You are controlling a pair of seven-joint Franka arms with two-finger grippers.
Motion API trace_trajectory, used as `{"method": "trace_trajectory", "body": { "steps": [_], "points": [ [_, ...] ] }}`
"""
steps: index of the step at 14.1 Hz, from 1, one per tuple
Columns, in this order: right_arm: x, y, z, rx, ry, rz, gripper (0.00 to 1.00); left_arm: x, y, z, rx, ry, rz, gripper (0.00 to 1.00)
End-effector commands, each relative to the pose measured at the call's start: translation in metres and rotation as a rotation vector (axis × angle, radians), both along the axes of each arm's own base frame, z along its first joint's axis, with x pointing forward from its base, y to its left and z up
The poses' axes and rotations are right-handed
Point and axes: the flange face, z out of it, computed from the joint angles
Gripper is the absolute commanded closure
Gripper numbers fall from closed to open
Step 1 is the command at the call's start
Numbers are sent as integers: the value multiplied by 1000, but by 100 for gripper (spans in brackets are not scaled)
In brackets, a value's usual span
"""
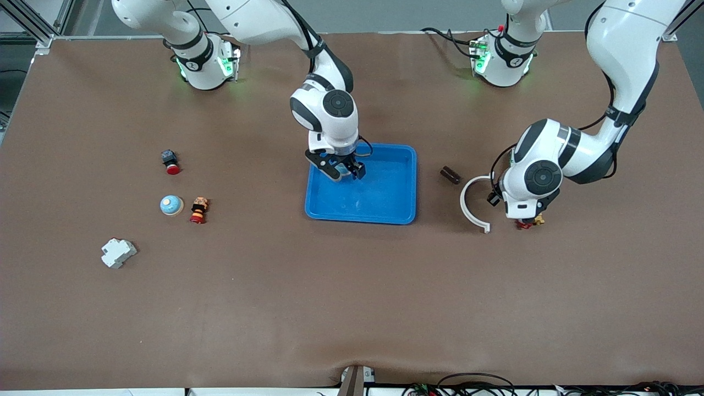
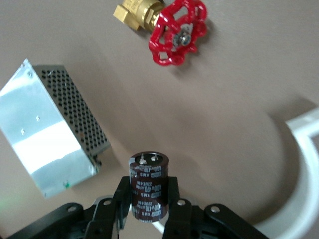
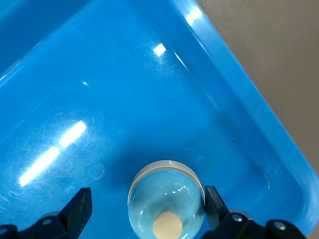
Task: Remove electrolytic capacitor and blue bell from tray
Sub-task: 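Grasp a bell with the right gripper while the left gripper grasps a capacitor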
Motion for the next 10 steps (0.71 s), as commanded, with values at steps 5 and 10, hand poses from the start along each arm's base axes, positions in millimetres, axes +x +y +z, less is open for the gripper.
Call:
{"method": "trace_trajectory", "body": {
  "steps": [5,10],
  "points": [
    [-8,7,-7,-32,-21,10,37,4,14,-23,-22,-5,-24,100],
    [1,2,-3,-32,-23,-6,100,12,13,-18,-24,-20,-18,36]
  ]
}}
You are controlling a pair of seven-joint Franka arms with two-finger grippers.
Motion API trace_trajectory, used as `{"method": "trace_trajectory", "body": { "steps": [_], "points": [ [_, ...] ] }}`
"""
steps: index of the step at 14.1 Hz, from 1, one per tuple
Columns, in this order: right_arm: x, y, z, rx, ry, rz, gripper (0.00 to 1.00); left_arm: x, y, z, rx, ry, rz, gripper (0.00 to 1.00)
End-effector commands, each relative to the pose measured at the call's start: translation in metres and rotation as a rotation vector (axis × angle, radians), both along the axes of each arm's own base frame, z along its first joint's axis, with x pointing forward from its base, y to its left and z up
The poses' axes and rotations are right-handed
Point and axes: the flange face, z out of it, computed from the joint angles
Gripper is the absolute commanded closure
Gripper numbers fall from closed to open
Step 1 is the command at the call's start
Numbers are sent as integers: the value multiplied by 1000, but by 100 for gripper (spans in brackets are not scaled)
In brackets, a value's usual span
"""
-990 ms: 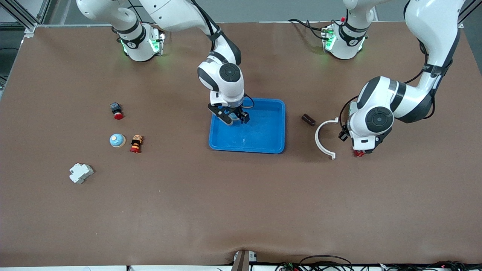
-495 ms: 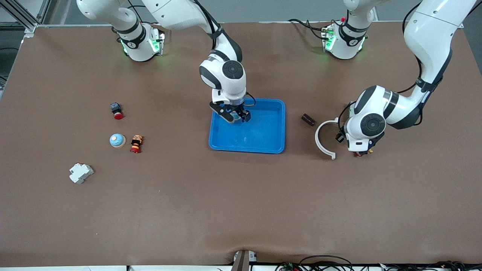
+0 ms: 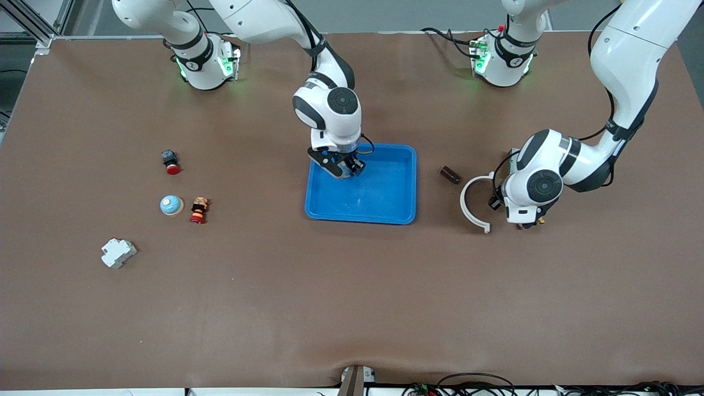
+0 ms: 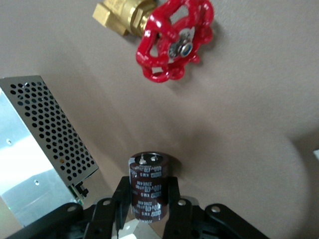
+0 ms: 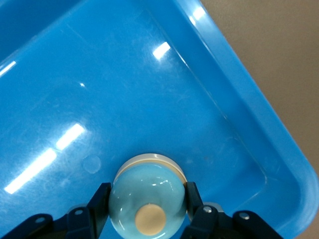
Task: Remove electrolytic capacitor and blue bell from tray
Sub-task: 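Carry the bell with the right gripper while the left gripper places the capacitor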
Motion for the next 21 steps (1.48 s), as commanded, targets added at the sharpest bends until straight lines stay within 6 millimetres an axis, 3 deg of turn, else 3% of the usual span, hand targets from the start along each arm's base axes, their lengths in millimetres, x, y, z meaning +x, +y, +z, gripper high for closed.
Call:
{"method": "trace_trajectory", "body": {
  "steps": [1,4,5,7,10,13,16,19,21],
  "points": [
    [7,-3,3,-11,-18,-19,100,8,2,11,7,-24,-21,0],
    [27,-14,31,8,-34,-33,100,30,5,56,49,-55,-7,0],
    [36,-24,44,-10,-20,-24,100,34,-8,75,56,-36,-43,0],
    [52,-46,75,-40,15,29,100,44,-24,111,59,-22,-62,0],
    [83,-95,106,-77,69,96,100,65,-38,168,8,-19,-35,0],
    [118,-169,126,-83,114,176,100,73,-49,207,-26,-37,-115,0],
    [146,-257,142,-60,127,274,100,89,-40,254,-74,-56,-238,0],
    [163,-338,145,-41,150,366,100,98,-25,307,-109,-74,-399,0],
    [174,-386,142,-27,159,411,100,92,-21,324,-99,-62,-466,0]
  ]
}}
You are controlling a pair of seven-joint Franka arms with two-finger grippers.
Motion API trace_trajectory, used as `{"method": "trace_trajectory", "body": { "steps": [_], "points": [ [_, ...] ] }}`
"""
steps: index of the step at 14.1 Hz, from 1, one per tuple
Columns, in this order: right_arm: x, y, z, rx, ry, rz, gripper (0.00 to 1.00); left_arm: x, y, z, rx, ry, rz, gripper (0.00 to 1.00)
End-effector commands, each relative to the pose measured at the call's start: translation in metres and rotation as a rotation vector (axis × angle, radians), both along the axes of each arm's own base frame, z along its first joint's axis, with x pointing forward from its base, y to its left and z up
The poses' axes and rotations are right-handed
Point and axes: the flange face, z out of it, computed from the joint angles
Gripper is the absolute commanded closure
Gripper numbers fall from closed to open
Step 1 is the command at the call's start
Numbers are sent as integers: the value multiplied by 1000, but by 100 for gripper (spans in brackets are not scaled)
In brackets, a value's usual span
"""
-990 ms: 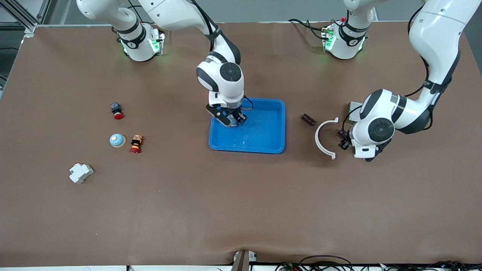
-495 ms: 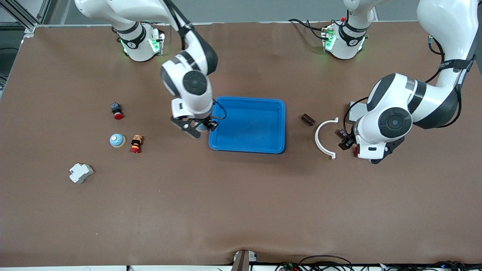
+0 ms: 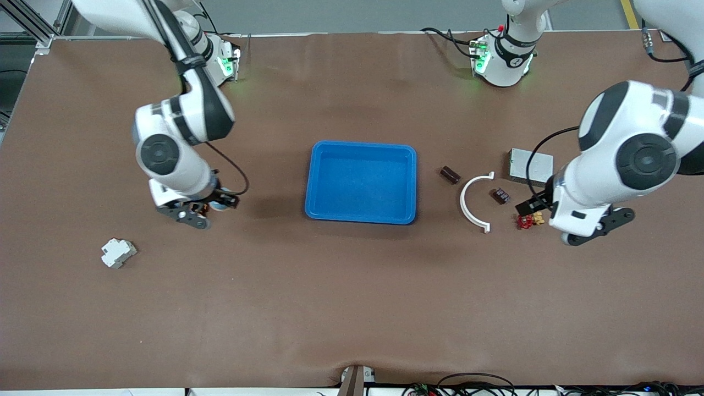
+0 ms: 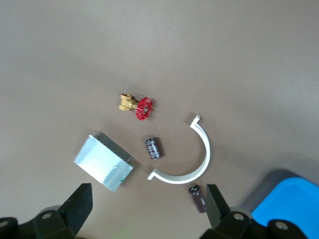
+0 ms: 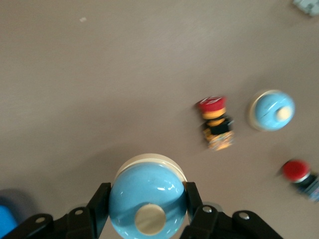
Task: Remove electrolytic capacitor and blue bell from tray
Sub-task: 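Carry the bell with the right gripper while the left gripper places the capacitor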
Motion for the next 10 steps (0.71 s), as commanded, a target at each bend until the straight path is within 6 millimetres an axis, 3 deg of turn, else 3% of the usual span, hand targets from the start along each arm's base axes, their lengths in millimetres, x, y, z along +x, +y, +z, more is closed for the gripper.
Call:
{"method": "trace_trajectory", "body": {
  "steps": [1,3,6,10],
  "points": [
    [1,-52,3,19,7,67,100,-11,3,40,11,-19,-106,0],
    [5,-85,-2,31,11,100,100,-21,4,69,33,-63,-140,0],
    [11,-126,-7,45,-12,152,100,-26,9,84,27,-78,-172,0],
    [23,-156,-21,30,-24,216,100,-32,8,109,26,-116,-214,0]
  ]
}}
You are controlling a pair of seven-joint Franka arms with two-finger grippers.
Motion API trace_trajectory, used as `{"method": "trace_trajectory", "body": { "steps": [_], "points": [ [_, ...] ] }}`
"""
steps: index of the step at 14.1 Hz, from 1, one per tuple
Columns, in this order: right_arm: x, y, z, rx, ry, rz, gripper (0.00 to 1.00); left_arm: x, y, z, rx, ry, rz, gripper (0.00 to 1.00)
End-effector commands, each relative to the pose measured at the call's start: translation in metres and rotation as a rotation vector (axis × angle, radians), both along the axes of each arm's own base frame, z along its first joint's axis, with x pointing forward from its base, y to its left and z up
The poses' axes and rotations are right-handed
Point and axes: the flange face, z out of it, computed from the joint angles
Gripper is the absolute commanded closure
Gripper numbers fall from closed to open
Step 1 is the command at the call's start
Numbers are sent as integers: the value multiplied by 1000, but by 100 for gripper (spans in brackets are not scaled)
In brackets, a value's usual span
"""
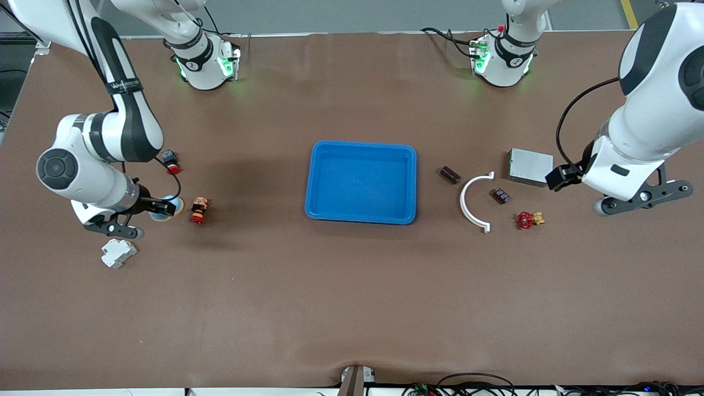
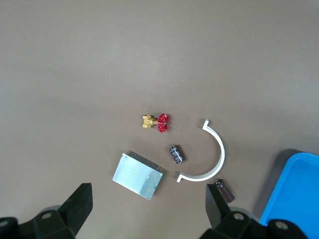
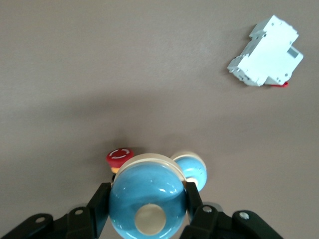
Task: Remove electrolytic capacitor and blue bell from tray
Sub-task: 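Lower the bell with the right gripper while the left gripper withdraws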
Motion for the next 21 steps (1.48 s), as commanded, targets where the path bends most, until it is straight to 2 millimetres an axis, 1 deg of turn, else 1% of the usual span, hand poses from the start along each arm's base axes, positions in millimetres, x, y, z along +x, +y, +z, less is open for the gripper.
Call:
{"method": "trace_trajectory", "body": {
  "steps": [1,2,3,5,6,7,9,11,12,15,17,21],
  "points": [
    [9,-17,-9,-29,-16,41,100,-12,-3,29,-1,-37,-18,0],
    [13,-20,-16,-37,-28,46,100,-15,-6,36,-3,-55,-28,0],
    [16,-24,-22,-44,-42,53,100,-17,-7,40,-22,-51,-60,0],
    [21,-40,-39,-43,-65,79,100,-24,8,54,-83,-59,-66,0],
    [23,-50,-48,-42,-75,79,100,-26,12,51,-115,-43,-51,0],
    [24,-54,-55,-41,-82,82,100,-29,17,52,-137,-37,-36,0],
    [27,-54,-66,-40,-94,85,100,-40,18,56,-123,-35,-54,0],
    [29,-55,-79,-38,-103,85,100,-51,22,58,-153,-30,-34,0],
    [30,-55,-84,-38,-108,86,100,-55,27,58,-174,-21,-22,0],
    [37,-54,-91,-37,-122,82,100,-69,37,57,-170,-7,-62,0],
    [38,-55,-98,-36,-127,82,100,-79,31,56,-159,-3,-85,0],
    [41,-55,-111,-35,-145,82,100,-81,37,62,-164,-15,-77,0]
  ]
}}
